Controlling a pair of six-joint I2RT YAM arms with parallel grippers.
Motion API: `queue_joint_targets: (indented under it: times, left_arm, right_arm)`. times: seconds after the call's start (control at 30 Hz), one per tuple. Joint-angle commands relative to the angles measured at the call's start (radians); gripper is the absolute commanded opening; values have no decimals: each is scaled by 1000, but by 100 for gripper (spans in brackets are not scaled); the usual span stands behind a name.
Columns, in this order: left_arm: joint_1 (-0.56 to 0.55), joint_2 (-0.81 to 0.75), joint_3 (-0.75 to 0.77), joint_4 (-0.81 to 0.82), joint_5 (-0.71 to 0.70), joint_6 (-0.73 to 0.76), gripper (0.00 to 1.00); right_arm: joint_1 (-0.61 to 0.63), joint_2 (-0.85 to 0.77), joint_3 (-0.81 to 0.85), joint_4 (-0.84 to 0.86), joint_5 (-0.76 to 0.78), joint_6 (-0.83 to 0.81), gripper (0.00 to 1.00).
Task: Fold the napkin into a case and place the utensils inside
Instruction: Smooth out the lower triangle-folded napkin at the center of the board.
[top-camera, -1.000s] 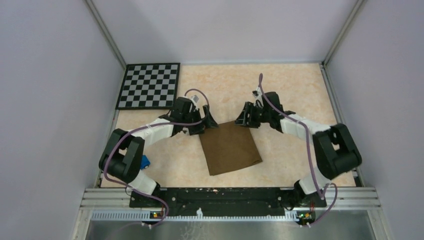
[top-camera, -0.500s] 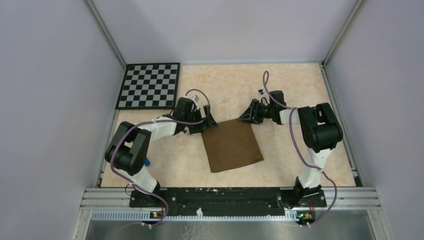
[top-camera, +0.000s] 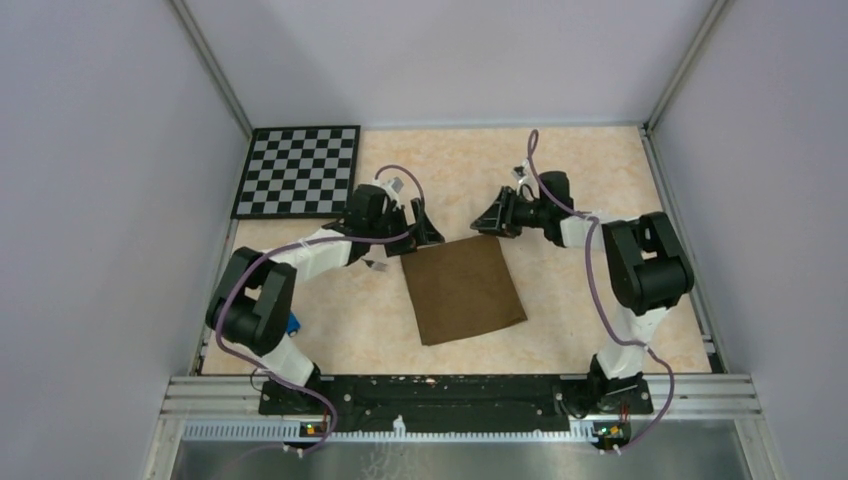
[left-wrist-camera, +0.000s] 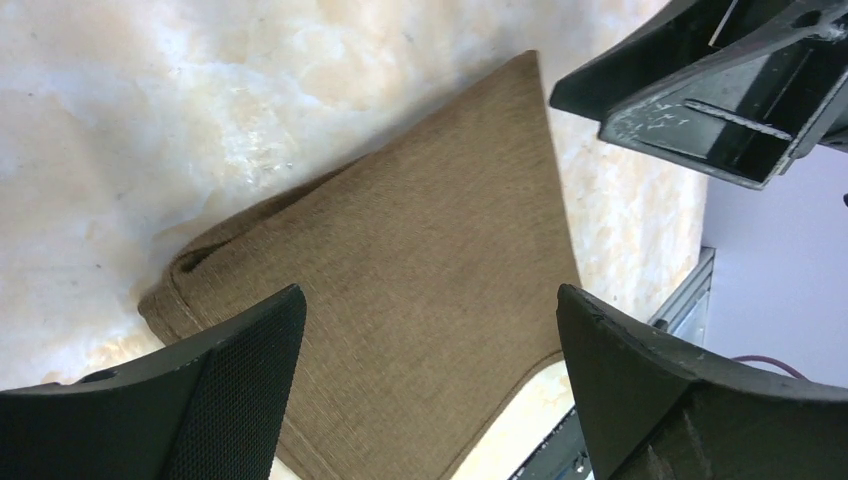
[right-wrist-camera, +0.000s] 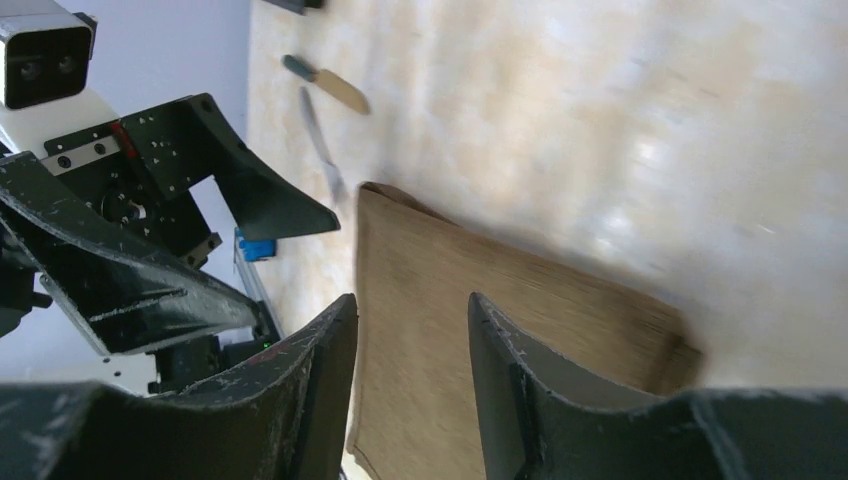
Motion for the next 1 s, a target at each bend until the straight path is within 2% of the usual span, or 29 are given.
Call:
queue_joint_targets:
  times: [0.0,0.1,0.2,0.4,0.5,0.63,0.8,0.9,0.97]
  left_arm:
    - [14,113,5,66,-18,-3,99]
    - [6,149,-5,47,-180,70,99]
    - [4,169,22,-15,-229,118,98]
    - [-6,22,9,-20,-68,77,99]
    - [-7,-5,6,5,12,36,99]
    - [-7,-11,-9,9,26,19,99]
    - [-7,-52,-40,-3,43,23,99]
    - [-7,-83,-61,-3,59,19,99]
    - [-9,-82,-66,15,90,13,99]
  right_arm:
    - [-69,89,-76,122,-23,8,44]
    - [-93,140,-90,87,-2,-67,44]
    - [-88,114,-87,32,22,-100,43]
    - [-12,-111,-26,-244,114,-207,46]
    - [34,-158,-96,-194,24,-142,46]
    - [42,-193,-288,-50,-38,-41,46]
    - [-14,-314,-477,-133,56,-91,46]
    - [-28,-424,-509,-234,110,-115,46]
    - [-13,-508,-508,-260,78,-99,47]
